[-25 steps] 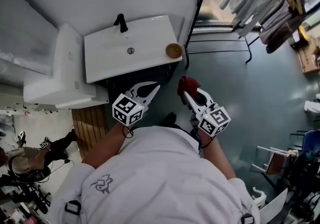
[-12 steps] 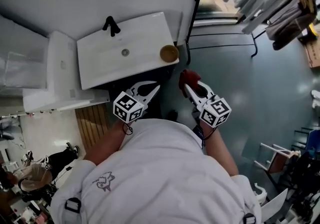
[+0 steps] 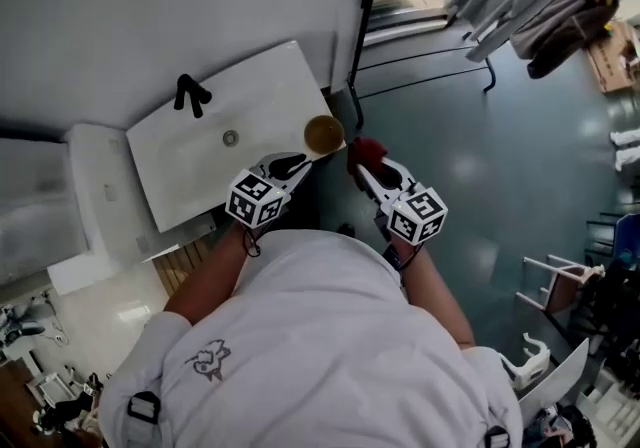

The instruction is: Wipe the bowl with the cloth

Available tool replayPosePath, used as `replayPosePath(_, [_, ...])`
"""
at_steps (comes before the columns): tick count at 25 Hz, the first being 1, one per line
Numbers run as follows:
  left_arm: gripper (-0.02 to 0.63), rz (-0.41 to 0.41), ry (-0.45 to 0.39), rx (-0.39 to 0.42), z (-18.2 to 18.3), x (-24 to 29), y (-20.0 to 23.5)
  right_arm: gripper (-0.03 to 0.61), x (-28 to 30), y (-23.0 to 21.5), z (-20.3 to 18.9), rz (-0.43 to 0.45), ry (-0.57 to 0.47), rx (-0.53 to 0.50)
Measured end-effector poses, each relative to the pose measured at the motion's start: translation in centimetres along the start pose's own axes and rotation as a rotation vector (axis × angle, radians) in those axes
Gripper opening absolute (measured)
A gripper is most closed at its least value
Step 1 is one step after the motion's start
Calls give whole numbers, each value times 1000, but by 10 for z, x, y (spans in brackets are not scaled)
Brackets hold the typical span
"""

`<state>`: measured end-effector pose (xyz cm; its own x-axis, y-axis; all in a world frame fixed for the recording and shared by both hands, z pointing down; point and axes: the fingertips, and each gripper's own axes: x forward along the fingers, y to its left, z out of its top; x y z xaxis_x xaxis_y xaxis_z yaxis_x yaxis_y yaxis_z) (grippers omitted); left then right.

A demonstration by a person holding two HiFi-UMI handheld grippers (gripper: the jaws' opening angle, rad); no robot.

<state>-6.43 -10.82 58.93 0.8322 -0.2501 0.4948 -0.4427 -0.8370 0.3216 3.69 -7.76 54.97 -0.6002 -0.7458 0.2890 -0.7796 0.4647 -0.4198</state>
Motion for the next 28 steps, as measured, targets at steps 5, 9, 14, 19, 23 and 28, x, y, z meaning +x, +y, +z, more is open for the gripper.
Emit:
replayPosePath(5, [104,-58,103,-18,-6,25,41,87,42,-17,-1,-45,36,-16])
replayPosePath(9, [132,-117,171,-43,-12,42,61,87,71,-28,-17,-65,83,-9])
replayPosePath(14, [141,-123,247,-45,-22,61,91,87,96,-41,-28,-101,103,40])
replayPosePath(19, [144,-146,313,-59,-38,85,114,87,119,-53,-44,-123,135,68])
replayPosePath(23, [144,-143,370,-71,-57,102,126,87,129,-64,-60,-131,154,108])
replayPosePath(28, [144,-129,447,-86,-81,119,142,87,133,-76,-69,-148,166,129])
